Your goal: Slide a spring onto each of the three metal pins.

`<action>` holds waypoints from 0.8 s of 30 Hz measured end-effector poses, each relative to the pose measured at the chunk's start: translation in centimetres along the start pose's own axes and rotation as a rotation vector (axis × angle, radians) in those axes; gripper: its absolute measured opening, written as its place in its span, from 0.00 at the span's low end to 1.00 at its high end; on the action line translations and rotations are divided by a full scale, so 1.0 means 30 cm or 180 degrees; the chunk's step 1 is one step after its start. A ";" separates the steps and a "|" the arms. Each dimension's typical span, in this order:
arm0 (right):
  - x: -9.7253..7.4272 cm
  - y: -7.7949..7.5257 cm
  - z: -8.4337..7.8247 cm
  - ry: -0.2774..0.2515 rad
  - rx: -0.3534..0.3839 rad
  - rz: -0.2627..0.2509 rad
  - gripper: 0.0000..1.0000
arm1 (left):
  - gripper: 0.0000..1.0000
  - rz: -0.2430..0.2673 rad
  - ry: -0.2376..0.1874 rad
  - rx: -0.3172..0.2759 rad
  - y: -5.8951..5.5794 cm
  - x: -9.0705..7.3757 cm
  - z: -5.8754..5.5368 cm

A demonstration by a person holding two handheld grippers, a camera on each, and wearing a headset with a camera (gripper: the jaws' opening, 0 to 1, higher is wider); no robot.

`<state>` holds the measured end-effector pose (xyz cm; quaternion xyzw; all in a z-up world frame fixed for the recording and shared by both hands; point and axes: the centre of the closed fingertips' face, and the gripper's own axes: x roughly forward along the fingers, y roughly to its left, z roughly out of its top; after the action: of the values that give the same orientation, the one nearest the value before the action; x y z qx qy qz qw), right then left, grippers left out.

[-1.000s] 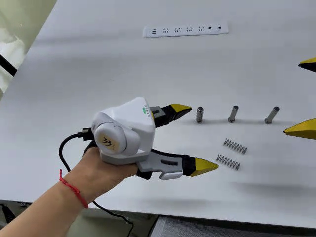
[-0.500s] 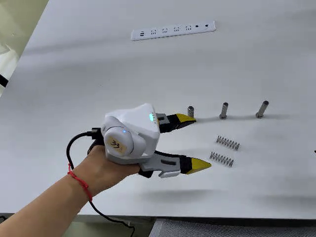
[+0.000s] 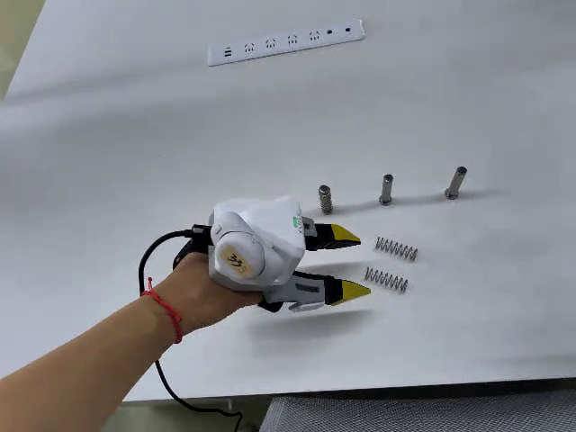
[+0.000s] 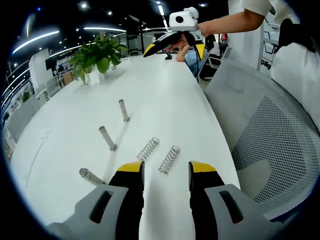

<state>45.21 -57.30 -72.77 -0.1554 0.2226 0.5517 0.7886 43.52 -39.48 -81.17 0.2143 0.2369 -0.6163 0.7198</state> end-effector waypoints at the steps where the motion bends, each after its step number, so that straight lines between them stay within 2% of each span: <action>1: 0.000 -0.001 -0.007 0.0016 -0.0004 0.0008 0.96 | 0.31 -0.0019 0.0032 0.0010 0.000 0.009 -0.011; 12: 0.007 -0.012 -0.057 0.0055 0.0067 0.0022 0.93 | 0.22 -0.0143 0.0118 0.0102 -0.003 0.075 -0.038; 17: 0.007 -0.014 -0.057 0.0035 0.0078 0.0015 0.92 | 0.14 -0.0201 0.0171 0.0142 0.000 0.097 -0.056; 24: 0.005 -0.022 -0.042 0.0020 0.0085 -0.0017 0.92 | 0.10 -0.0242 0.0198 0.0175 0.001 0.107 -0.066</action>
<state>45.63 -58.04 -73.93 -0.1472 0.2320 0.5460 0.7914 43.82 -40.79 -84.69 0.2440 0.2501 -0.6426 0.6819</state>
